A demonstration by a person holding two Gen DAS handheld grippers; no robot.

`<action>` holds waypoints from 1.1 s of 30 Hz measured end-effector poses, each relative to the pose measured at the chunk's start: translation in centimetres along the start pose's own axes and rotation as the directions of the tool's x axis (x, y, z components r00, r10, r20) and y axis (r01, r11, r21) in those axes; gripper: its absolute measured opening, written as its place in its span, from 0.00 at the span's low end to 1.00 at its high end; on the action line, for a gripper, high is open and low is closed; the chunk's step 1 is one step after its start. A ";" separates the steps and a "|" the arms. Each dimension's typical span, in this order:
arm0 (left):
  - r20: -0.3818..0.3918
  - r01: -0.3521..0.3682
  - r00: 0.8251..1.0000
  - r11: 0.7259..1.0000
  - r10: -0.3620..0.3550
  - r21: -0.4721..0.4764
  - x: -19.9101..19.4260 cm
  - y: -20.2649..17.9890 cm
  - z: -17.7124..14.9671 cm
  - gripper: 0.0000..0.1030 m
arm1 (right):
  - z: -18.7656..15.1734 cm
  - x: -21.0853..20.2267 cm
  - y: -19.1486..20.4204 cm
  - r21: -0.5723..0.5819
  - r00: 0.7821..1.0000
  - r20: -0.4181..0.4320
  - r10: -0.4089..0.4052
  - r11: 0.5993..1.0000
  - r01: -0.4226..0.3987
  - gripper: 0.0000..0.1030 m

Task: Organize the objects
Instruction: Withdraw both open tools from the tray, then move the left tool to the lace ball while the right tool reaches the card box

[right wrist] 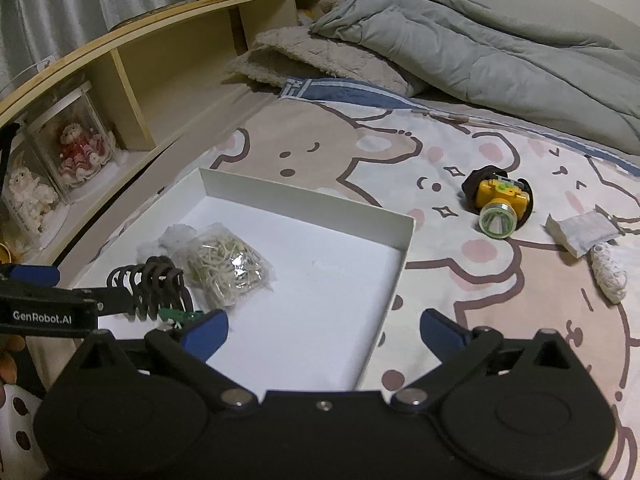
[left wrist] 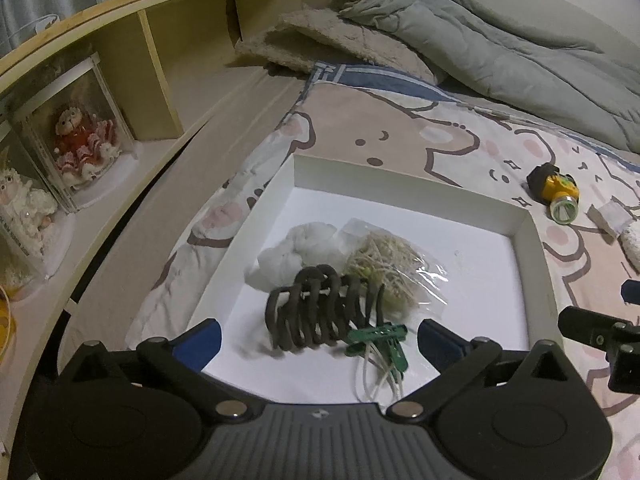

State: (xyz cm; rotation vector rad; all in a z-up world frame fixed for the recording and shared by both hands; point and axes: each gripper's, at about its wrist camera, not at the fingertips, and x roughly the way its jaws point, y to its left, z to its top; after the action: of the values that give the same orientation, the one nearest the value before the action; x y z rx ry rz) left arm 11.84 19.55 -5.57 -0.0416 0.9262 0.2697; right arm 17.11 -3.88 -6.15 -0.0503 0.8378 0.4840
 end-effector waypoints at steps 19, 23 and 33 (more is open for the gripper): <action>0.034 0.077 0.996 0.996 -0.079 0.046 -1.4 -6.3 -0.3 1.00 | -2.3 -3.6 -6.7 0.064 0.994 0.010 -0.109 0.992 0.108 1.00; 0.044 0.103 0.993 0.992 -0.106 0.068 -1.5 -8.7 -0.2 1.00 | -3.0 -5.0 -9.5 0.093 0.988 0.018 -0.152 0.984 0.150 1.00; 0.054 0.181 0.981 0.976 -0.188 0.118 -1.7 -14.6 -0.3 1.00 | -5.3 -8.0 -15.9 0.174 0.965 0.016 -0.260 0.952 0.253 1.00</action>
State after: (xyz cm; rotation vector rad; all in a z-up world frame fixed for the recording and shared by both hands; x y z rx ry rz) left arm 14.24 5.00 -5.54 -0.0149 0.8654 0.0460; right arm 15.75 -22.41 -6.21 0.0082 0.8187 0.1663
